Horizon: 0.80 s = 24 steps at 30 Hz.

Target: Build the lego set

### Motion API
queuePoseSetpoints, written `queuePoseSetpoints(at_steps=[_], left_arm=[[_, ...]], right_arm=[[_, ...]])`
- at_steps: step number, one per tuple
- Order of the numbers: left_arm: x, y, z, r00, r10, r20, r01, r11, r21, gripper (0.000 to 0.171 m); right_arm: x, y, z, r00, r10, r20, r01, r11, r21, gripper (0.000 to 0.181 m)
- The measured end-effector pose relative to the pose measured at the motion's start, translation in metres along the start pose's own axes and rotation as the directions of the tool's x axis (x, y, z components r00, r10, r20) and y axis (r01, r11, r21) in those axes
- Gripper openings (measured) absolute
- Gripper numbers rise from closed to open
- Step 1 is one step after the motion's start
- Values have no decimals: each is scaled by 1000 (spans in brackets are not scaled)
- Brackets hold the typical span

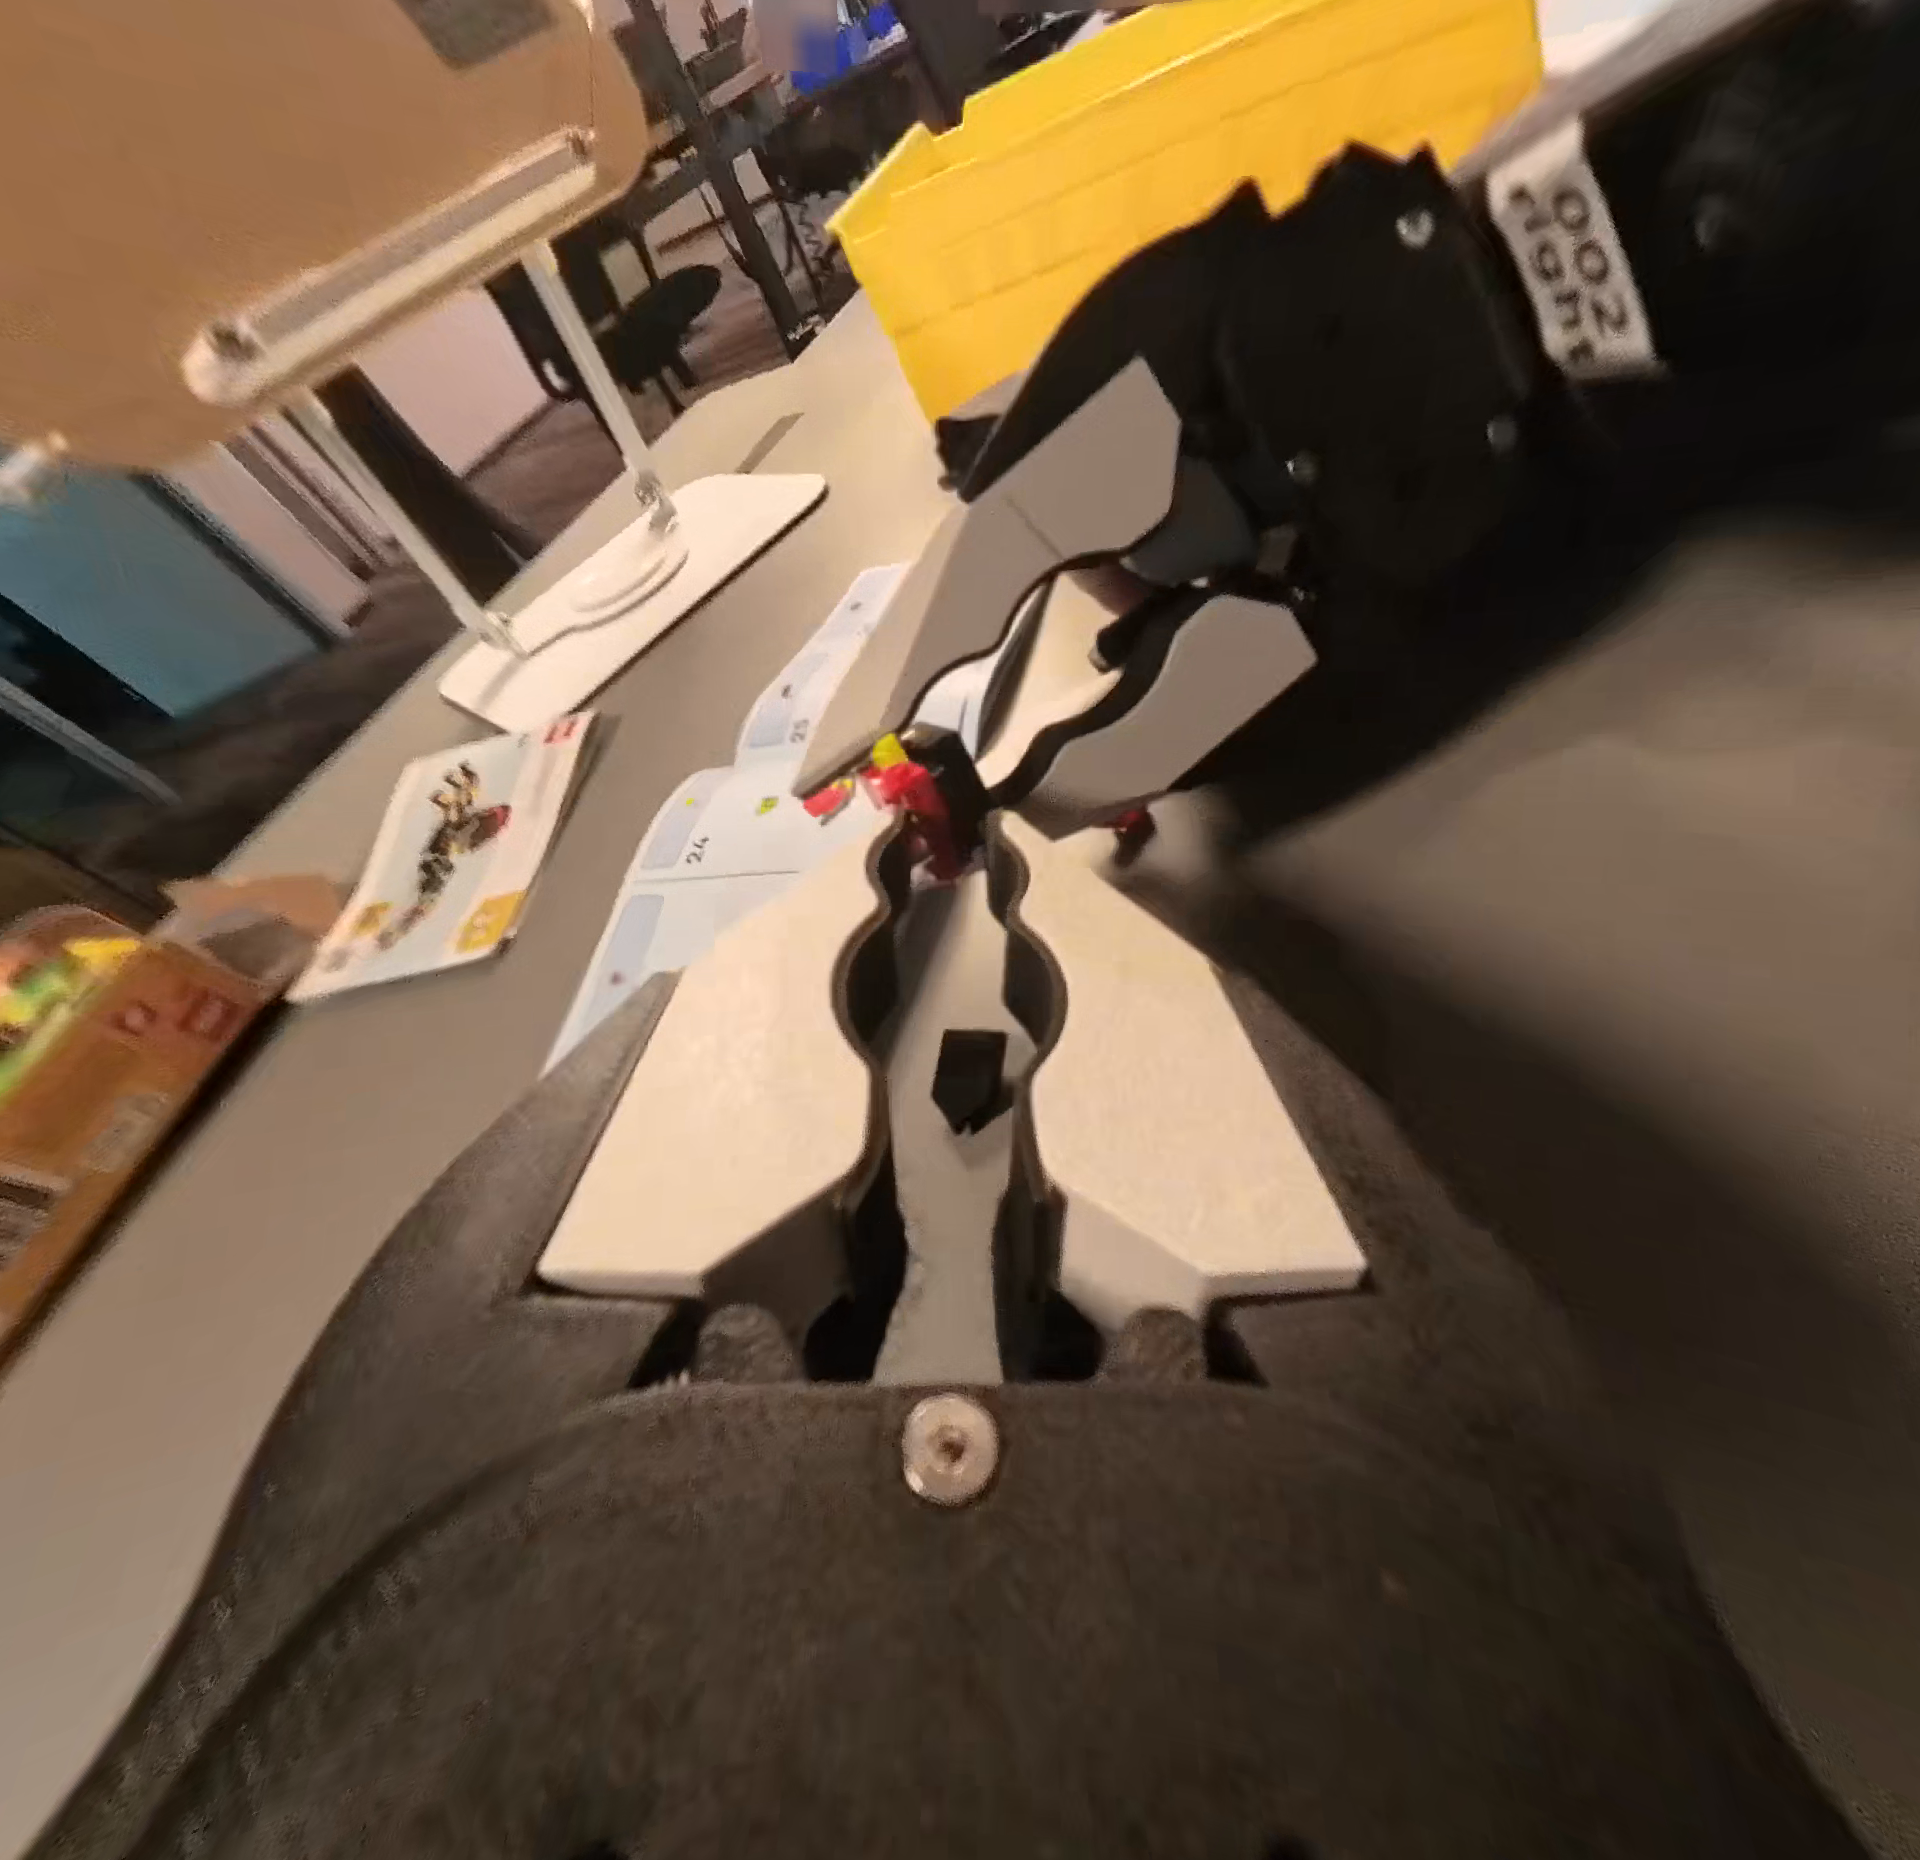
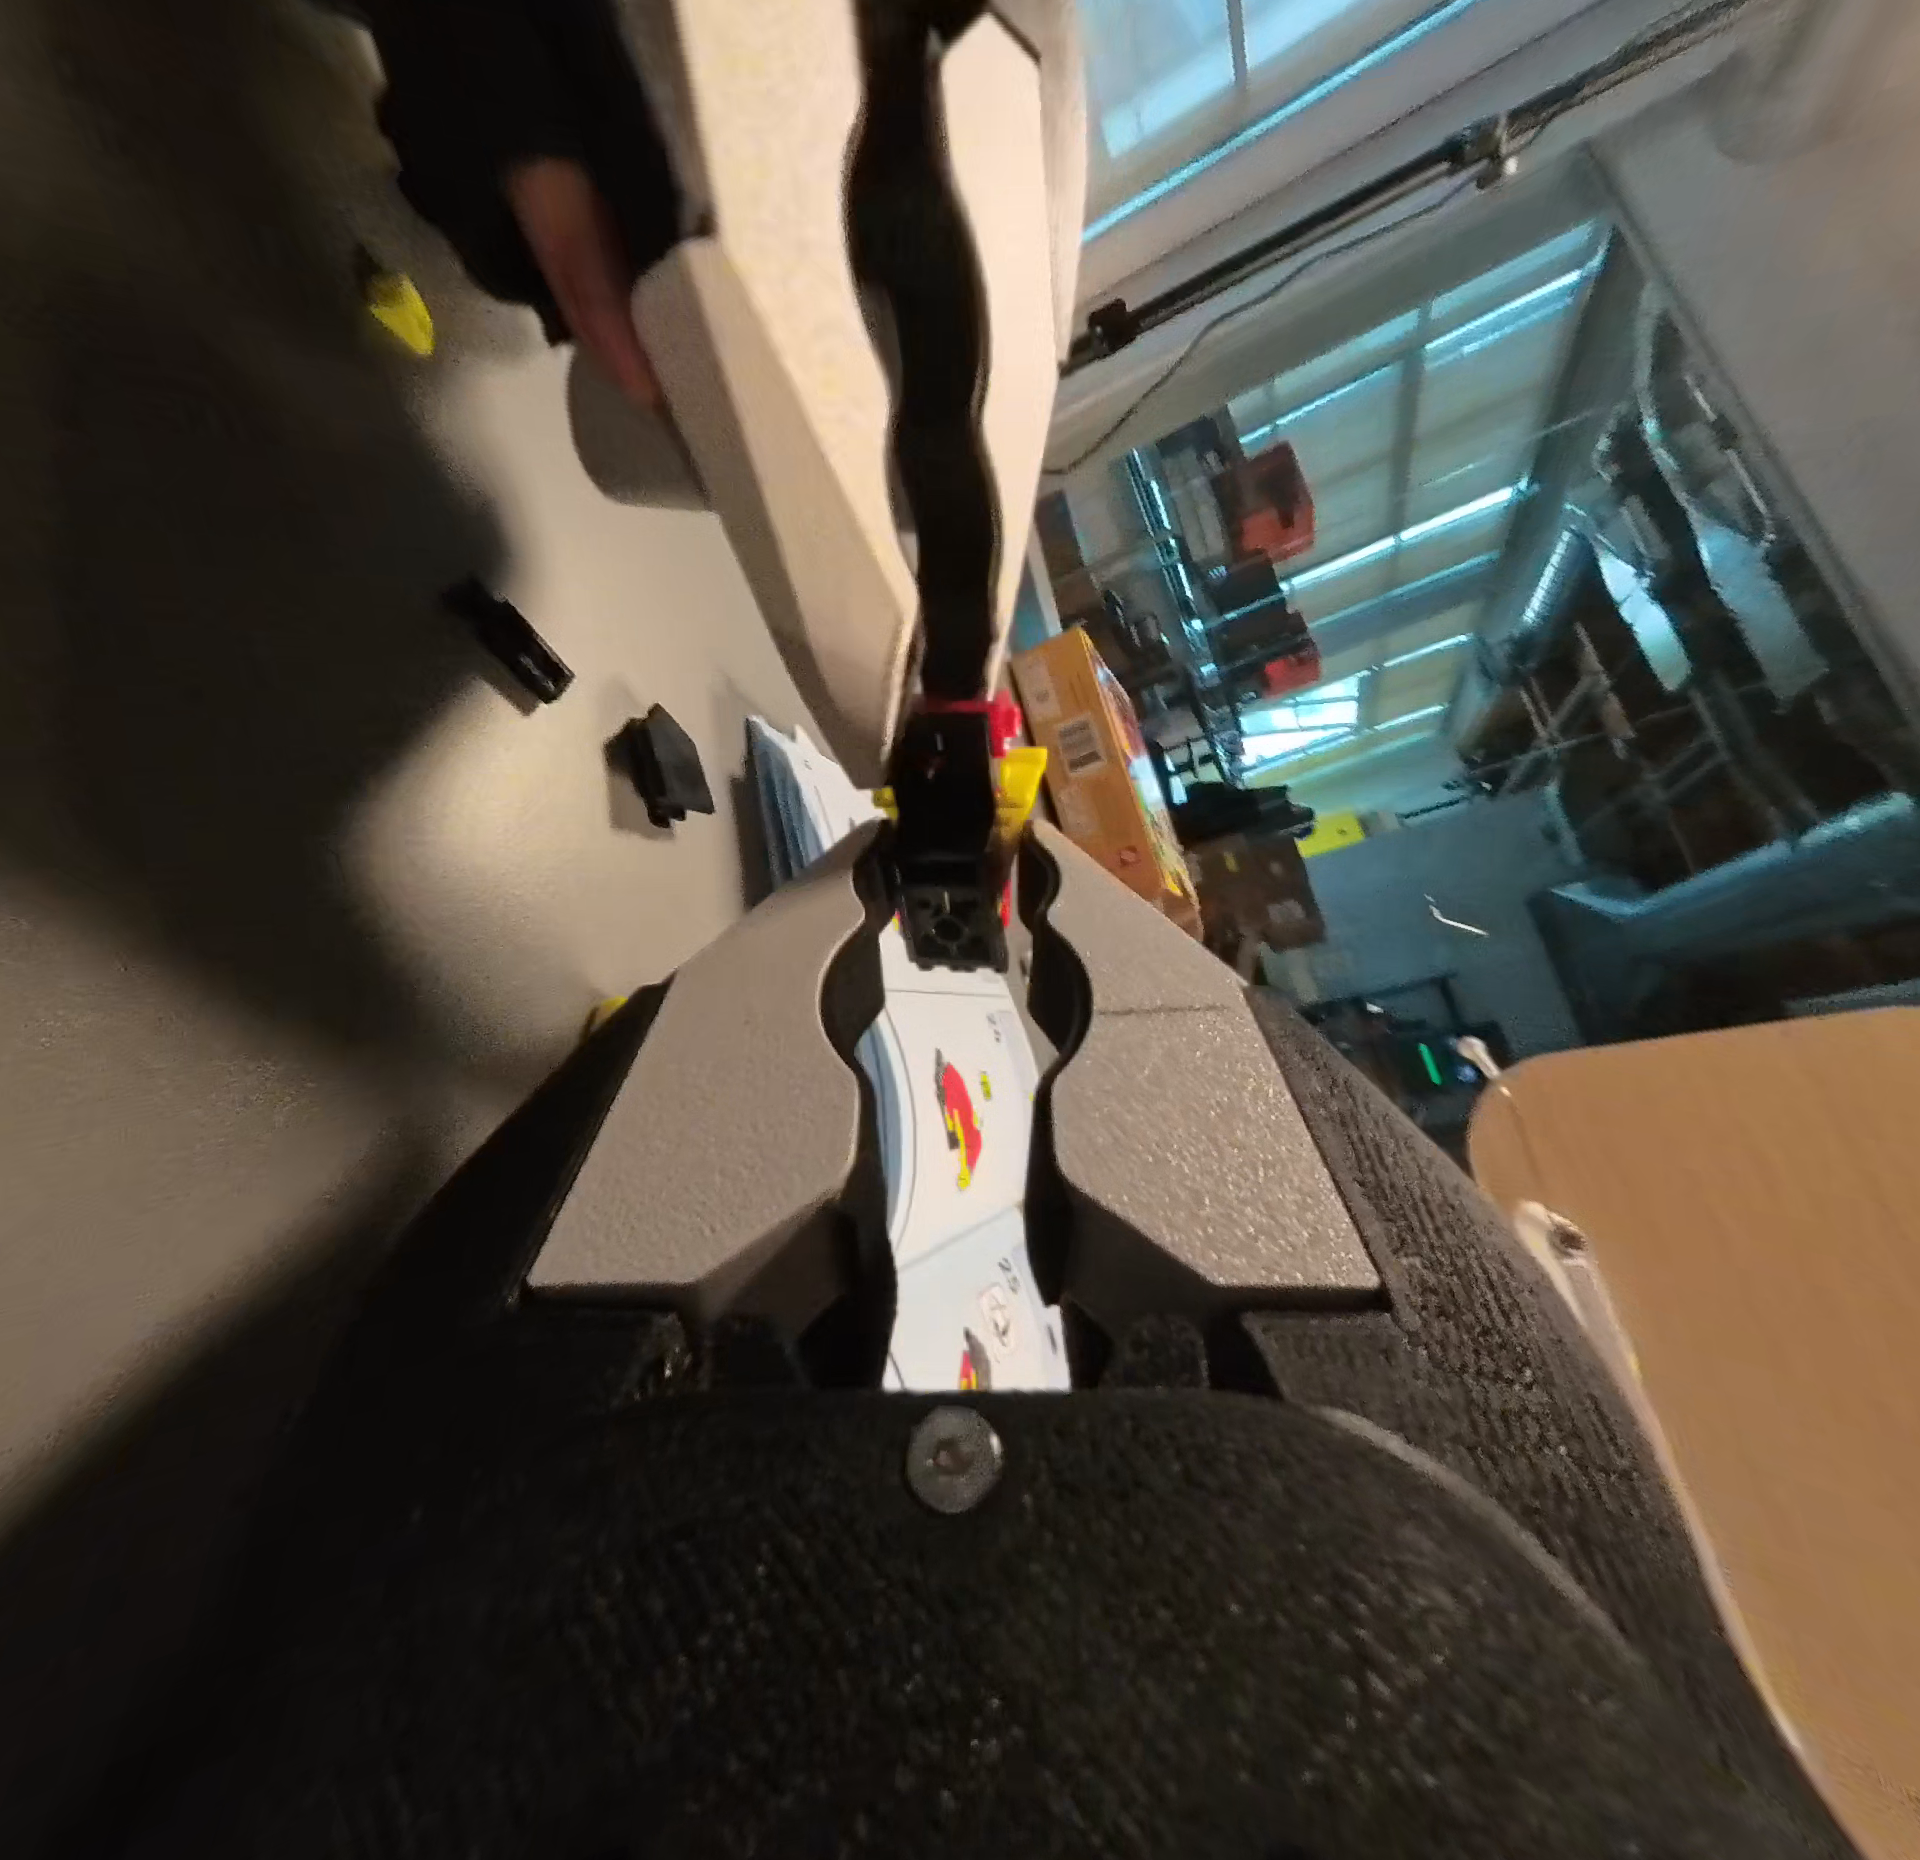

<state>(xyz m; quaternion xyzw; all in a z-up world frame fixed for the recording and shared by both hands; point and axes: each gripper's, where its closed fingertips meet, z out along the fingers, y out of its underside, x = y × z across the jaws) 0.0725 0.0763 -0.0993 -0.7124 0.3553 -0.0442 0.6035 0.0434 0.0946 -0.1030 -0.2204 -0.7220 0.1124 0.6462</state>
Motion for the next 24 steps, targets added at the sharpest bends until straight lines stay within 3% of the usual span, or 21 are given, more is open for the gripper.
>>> queuePoseSetpoints(at_steps=[9,14,21,24], left_arm=[[6,-5,-7,978,209,12,-209,977,46,24],[20,-9,-18,892,452,6,-448,884,135,19],[23,-7,-21,896,443,-38,-431,887,167,25],[25,-16,-25,876,482,2,-471,856,213,32]], right_arm=[[-4,-19,-9,992,95,86,-108,982,158,21],[-7,-29,-15,982,120,145,-153,957,247,21],[-9,-41,-23,977,112,180,-167,928,334,21],[-14,-43,-24,974,96,206,-164,924,346,21]])
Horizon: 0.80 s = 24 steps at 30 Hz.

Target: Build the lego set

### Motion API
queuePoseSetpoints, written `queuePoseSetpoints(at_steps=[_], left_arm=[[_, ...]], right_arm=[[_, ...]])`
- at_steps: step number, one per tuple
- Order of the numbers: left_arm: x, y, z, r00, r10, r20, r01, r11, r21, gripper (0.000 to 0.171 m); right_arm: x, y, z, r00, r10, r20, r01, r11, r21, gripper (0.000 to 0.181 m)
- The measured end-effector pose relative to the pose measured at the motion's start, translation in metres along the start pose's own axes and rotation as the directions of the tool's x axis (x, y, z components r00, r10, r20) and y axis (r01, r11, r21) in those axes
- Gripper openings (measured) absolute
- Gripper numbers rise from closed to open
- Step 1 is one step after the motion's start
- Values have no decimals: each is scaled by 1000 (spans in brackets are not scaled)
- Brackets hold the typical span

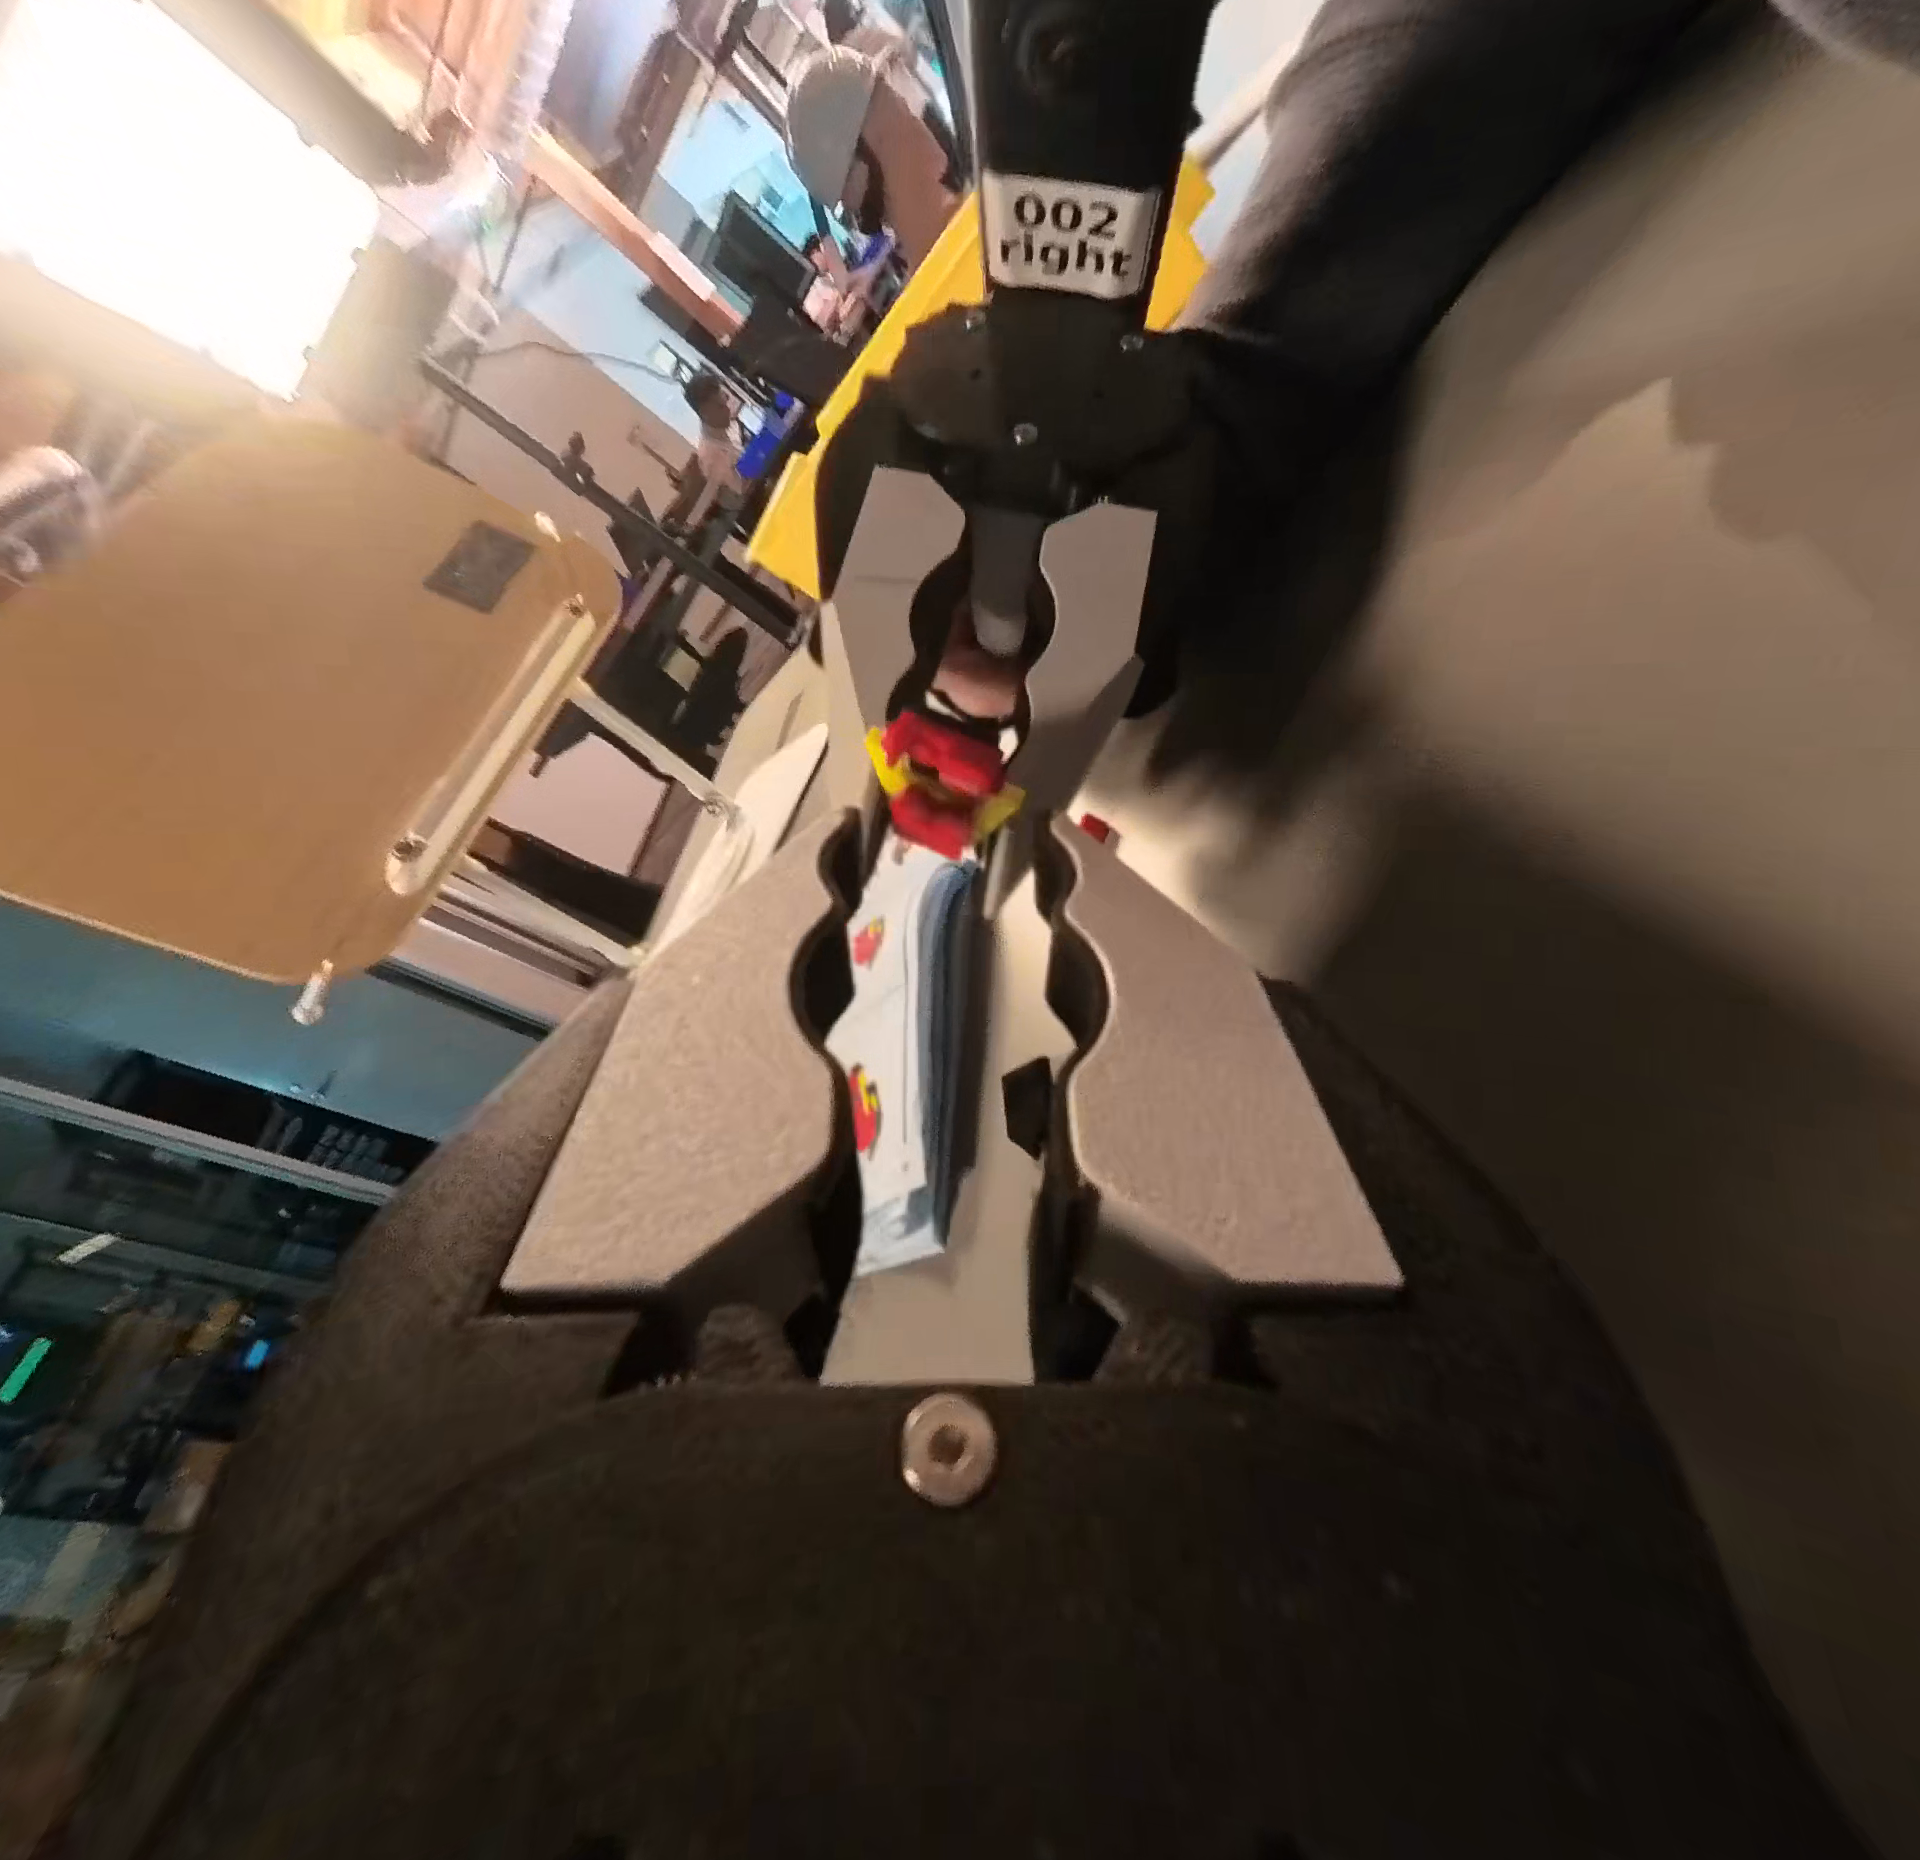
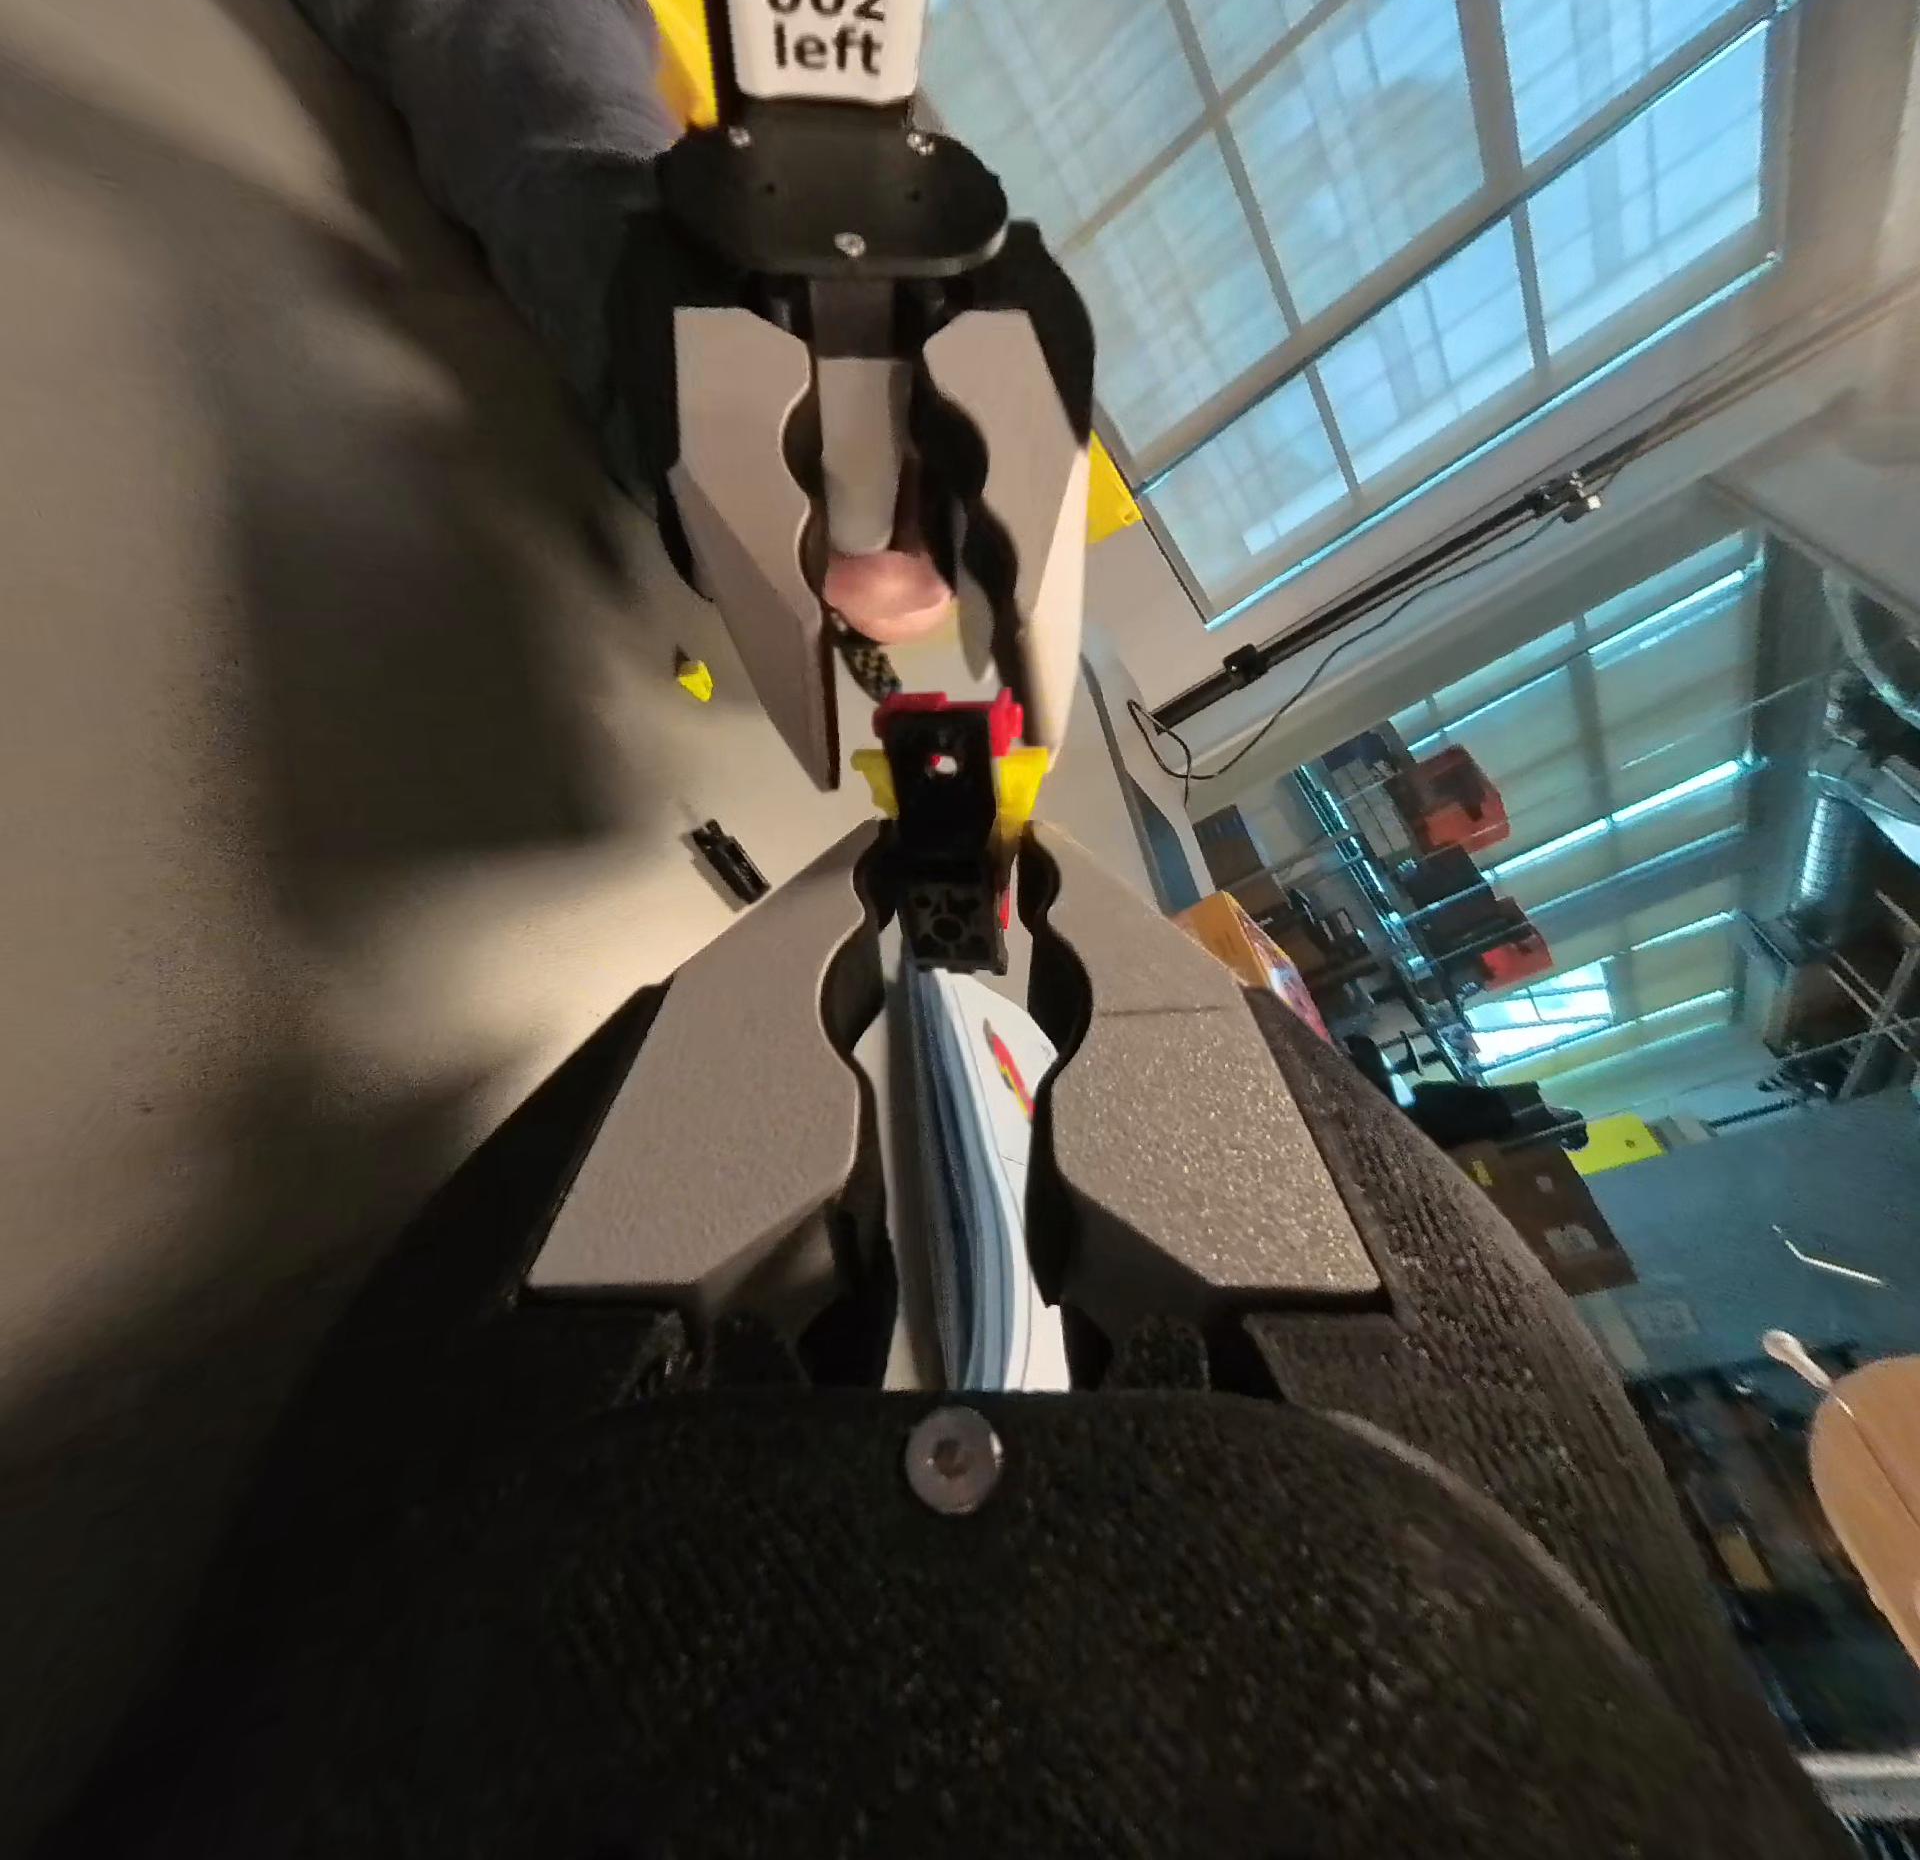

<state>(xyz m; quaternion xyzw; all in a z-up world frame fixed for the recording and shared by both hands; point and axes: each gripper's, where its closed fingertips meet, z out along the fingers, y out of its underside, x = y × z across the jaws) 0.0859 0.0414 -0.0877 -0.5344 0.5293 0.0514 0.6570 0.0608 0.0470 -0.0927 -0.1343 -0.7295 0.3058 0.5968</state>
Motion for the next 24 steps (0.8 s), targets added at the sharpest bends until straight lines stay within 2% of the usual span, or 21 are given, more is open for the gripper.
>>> queuePoseSetpoints(at_steps=[3,7,11,16,20,24], left_arm=[[5,-9,0,995,99,16,-100,995,29,39],[16,-7,4,985,174,-13,-174,985,12,43],[20,-8,4,977,210,-22,-209,978,24,32],[13,3,7,976,217,9,-216,974,-63,32],[12,14,10,969,245,11,-241,961,-138,32],[6,23,11,969,245,33,-233,950,-209,32]], right_arm=[[-8,-1,2,999,-11,46,11,1000,6,20],[-18,-6,2,995,-12,99,9,999,31,20],[-23,-6,3,992,-14,127,10,1000,29,21],[-9,8,5,999,-30,22,32,996,-88,35],[-10,20,7,997,-73,14,74,979,-190,29],[-3,30,5,995,-102,-21,92,957,-275,33]])
